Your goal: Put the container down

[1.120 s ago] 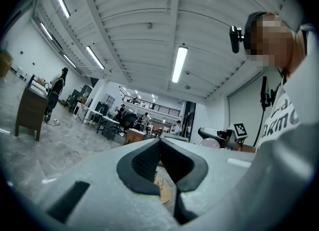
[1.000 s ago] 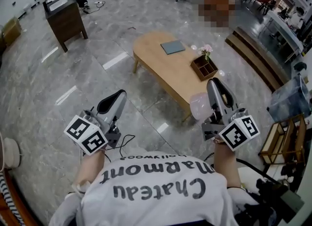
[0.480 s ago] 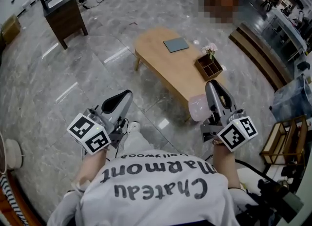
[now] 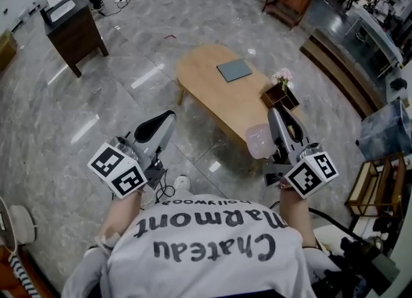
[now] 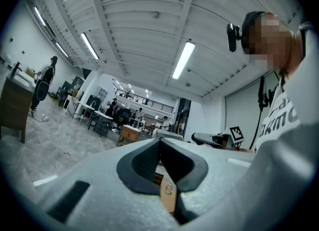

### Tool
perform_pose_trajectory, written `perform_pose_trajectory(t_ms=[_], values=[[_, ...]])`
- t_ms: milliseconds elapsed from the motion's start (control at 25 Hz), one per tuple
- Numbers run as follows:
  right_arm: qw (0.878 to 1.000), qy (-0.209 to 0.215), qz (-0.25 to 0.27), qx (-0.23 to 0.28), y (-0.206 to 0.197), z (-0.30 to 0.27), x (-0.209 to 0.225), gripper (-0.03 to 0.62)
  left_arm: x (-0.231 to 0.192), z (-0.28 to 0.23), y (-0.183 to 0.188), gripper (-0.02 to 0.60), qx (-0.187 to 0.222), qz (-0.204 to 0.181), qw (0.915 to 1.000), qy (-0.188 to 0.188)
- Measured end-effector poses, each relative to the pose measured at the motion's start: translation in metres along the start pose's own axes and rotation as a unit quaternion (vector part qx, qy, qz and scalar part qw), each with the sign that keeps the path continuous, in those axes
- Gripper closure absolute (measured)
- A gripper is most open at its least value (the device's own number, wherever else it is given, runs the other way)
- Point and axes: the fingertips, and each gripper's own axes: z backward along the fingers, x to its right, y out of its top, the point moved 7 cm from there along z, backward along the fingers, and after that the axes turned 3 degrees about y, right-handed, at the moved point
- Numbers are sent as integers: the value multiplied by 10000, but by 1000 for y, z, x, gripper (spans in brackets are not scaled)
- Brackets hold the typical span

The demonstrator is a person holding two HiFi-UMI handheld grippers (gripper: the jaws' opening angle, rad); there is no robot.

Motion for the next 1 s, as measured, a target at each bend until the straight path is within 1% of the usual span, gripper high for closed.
perform_pose_trajectory(t_ms=[280,560,680,800,880,1000], values=[[9996,-252,14,141,5,-72,10,520,-75,-37,34,567,-82,-65,9996,-272],[9984,-507,-10,234,-6,-126,22,520,-135,-65,47,566,-144,-49,9988,-462],[9981,-562,-61,232,-13,-146,27,520,-152,-75,44,566,-232,30,9988,-427],[9980,-604,-138,97,-23,-162,34,520,-163,-84,32,567,-286,371,9981,-403],[9978,-627,-228,-21,-31,-170,39,520,-165,-91,20,567,-388,591,9963,-482],[9970,-650,-389,-187,-43,-181,49,520,-170,-100,3,568,-634,690,9939,-584]])
